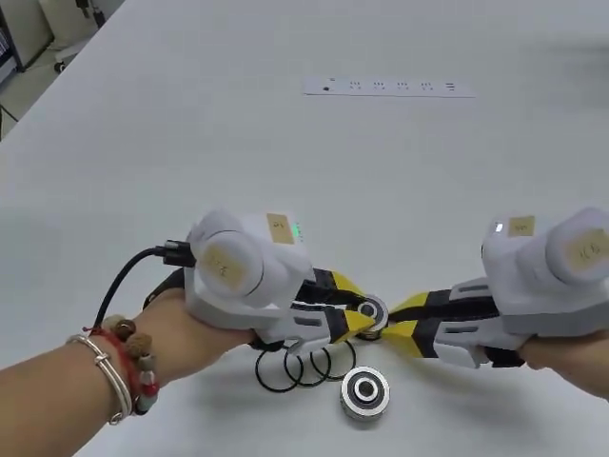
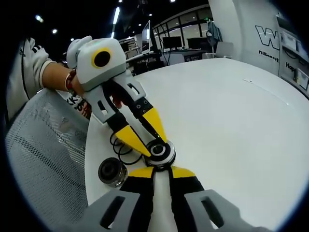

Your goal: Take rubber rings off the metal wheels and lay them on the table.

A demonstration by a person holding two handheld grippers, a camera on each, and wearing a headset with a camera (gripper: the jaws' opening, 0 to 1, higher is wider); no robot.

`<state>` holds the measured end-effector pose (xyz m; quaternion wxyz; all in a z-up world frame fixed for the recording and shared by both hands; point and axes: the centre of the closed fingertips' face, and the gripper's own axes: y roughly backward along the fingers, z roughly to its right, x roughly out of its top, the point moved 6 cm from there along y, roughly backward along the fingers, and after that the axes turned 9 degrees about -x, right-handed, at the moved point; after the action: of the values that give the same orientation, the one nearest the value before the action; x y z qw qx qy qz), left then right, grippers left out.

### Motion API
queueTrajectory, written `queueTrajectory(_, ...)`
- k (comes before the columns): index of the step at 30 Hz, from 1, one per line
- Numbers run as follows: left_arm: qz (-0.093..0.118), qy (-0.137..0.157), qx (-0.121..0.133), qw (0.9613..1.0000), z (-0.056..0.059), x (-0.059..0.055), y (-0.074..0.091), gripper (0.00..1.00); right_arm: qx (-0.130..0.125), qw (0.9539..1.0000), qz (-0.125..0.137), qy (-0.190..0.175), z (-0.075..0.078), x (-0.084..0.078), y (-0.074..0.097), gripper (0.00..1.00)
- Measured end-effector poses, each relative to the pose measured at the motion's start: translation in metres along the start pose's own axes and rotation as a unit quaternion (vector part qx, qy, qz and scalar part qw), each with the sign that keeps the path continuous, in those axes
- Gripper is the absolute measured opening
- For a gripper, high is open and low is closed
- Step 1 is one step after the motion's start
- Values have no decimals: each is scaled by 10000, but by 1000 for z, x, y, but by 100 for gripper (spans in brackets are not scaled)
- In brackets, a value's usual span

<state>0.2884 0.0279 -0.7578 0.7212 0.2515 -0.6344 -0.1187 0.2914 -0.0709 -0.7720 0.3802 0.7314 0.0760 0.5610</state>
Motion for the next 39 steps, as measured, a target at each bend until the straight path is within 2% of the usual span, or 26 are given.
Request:
queueTrajectory(2,7,-9,15,10000,0,0,0,14,-9,10000,-4,17,0,0,0,8)
queueTrajectory(4,18,-7,26,10000,0,0,0,14,-47,10000,-24,51,1,0,0,3)
queueTrajectory(5,26,1,25,10000,0,-1,0,14,-155,9998,36,93,3,1,0,0)
queueTrajectory(9,36,12,21,10000,0,-1,0,14,-164,9998,14,61,2,1,0,0)
queueTrajectory(15,49,-54,12,10000,0,-2,0,13,-229,9987,-27,-457,4,0,0,0)
queueTrajectory(24,45,-119,-2,9999,0,-2,0,13,-160,9953,1,-959,6,1,6,0)
queueTrajectory(39,64,-199,-1,9998,1,-3,0,13,-218,9911,13,-1316,5,5,11,0)
